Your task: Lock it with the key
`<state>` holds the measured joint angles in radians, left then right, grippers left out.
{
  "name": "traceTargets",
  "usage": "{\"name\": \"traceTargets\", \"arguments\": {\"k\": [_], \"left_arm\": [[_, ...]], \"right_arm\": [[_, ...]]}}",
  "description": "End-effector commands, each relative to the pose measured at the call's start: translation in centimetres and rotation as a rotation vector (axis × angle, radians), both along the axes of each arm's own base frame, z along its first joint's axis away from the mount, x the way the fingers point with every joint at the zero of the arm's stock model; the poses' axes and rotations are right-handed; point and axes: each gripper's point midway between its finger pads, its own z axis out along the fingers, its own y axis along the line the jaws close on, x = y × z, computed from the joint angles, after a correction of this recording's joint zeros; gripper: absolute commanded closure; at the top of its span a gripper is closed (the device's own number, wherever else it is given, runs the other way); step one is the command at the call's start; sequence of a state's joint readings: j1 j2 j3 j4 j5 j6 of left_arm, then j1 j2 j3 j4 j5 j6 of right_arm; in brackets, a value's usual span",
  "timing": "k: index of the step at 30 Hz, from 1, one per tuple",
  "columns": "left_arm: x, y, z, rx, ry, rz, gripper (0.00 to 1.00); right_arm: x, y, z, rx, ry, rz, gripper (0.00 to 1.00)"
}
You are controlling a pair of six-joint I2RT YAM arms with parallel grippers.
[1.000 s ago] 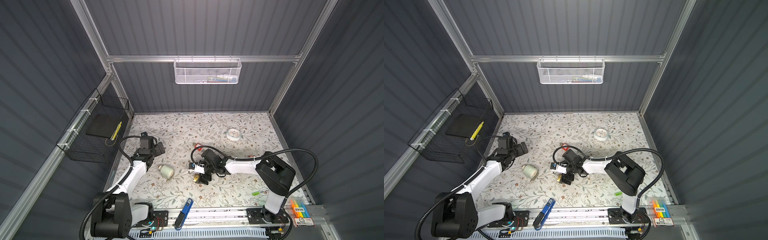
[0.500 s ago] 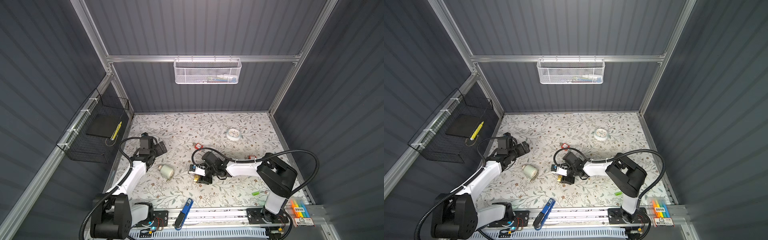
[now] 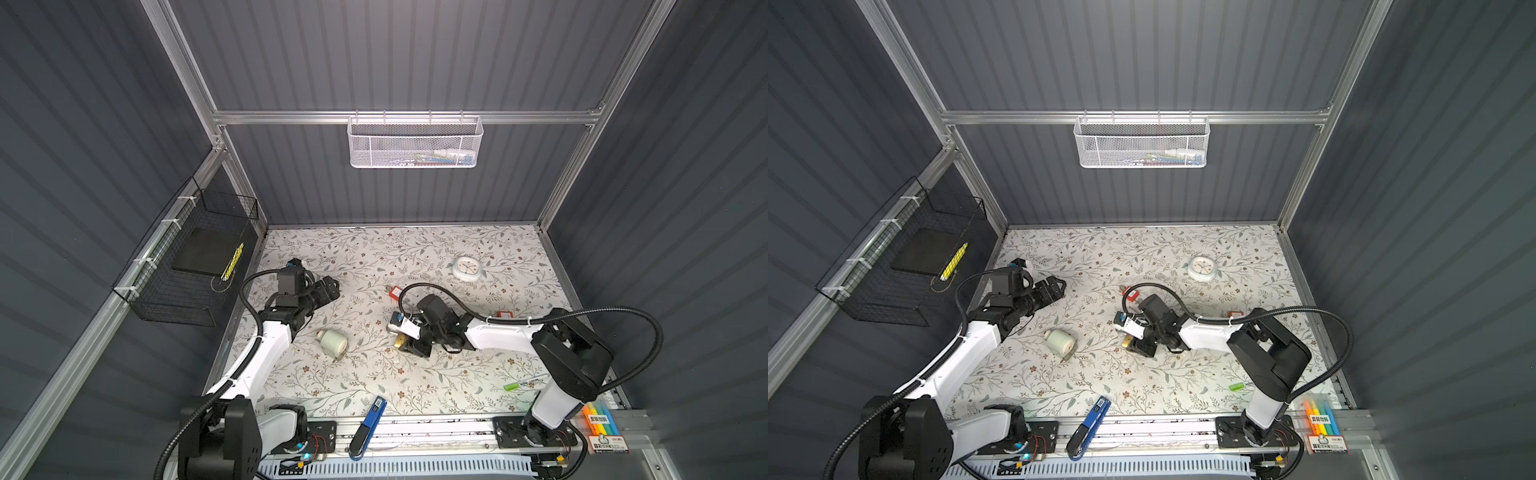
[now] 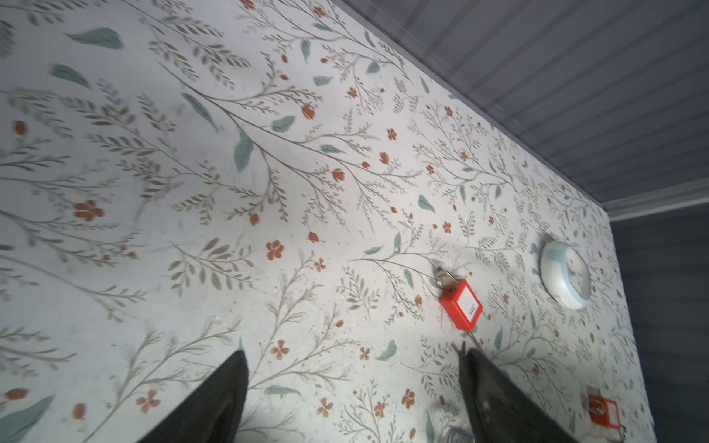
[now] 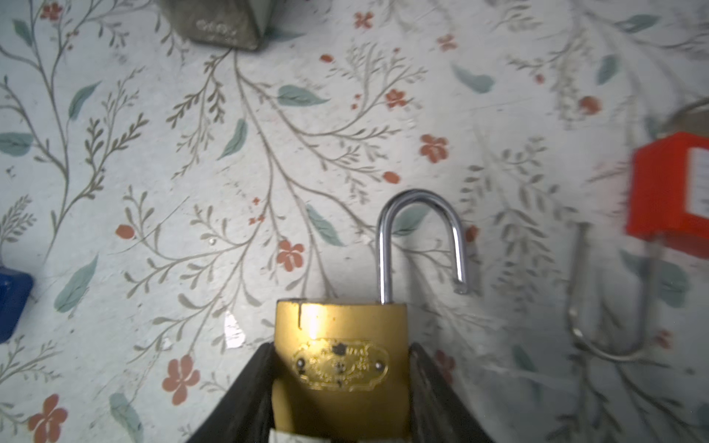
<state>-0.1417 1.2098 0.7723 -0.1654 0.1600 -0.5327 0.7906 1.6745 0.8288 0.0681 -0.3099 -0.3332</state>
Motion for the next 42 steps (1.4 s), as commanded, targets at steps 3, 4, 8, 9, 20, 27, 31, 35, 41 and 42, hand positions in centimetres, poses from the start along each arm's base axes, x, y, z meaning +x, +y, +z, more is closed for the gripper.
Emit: {"name": "traceTargets", "arguments": {"k": [3, 4, 8, 9, 20, 27, 31, 35, 41, 42], "left_arm": [[0.6, -6.5, 1.6, -0.13, -0.025, -0.205, 0.16], [0.4, -7.8, 1.7, -0.166, -0.024, -0.25, 0.17], [-0.1, -11.4, 1.6, -0.247, -0.016, -0.366, 0.19], [-0.2, -12.2, 1.6, -0.27, -0.019, -0.39, 0.2], [-1.6, -18.6, 1.5, -0.4, -0.008, -0.562, 0.29], [-1.8, -20.1, 1.2, -0.421, 0.016, -0.594, 0.46], [-1.7, -20.3, 1.1, -0.43, 0.017, -0.594, 0.64], [-1.8, -20.4, 1.0, -0.438, 0.023, -0.595, 0.88], [-1.6, -20.8, 1.3, -0.472, 0.018, -0.605, 1.0], [-1.5, -20.9, 1.5, -0.481, 0.013, -0.606, 1.0]], "right_arm": [[4.2, 0.2, 5.7, 0.204, -0.025, -0.123, 0.54], [4.7, 0.1, 6.2, 0.217, -0.028, -0.137, 0.54], [6.5, -0.5, 8.2, 0.29, -0.03, -0.187, 0.55], [6.7, -0.5, 8.7, 0.311, -0.03, -0.187, 0.55], [7.6, 1.2, 11.9, 0.407, -0.061, -0.141, 0.56], [8.7, 1.7, 13.4, 0.425, -0.121, -0.14, 0.56], [8.5, 2.1, 13.7, 0.428, -0.136, -0.118, 0.56], [8.3, 2.2, 13.4, 0.421, -0.138, -0.11, 0.56], [8.1, 1.7, 13.7, 0.433, -0.162, -0.125, 0.39], [8.1, 1.5, 13.8, 0.436, -0.17, -0.13, 0.34]]}}
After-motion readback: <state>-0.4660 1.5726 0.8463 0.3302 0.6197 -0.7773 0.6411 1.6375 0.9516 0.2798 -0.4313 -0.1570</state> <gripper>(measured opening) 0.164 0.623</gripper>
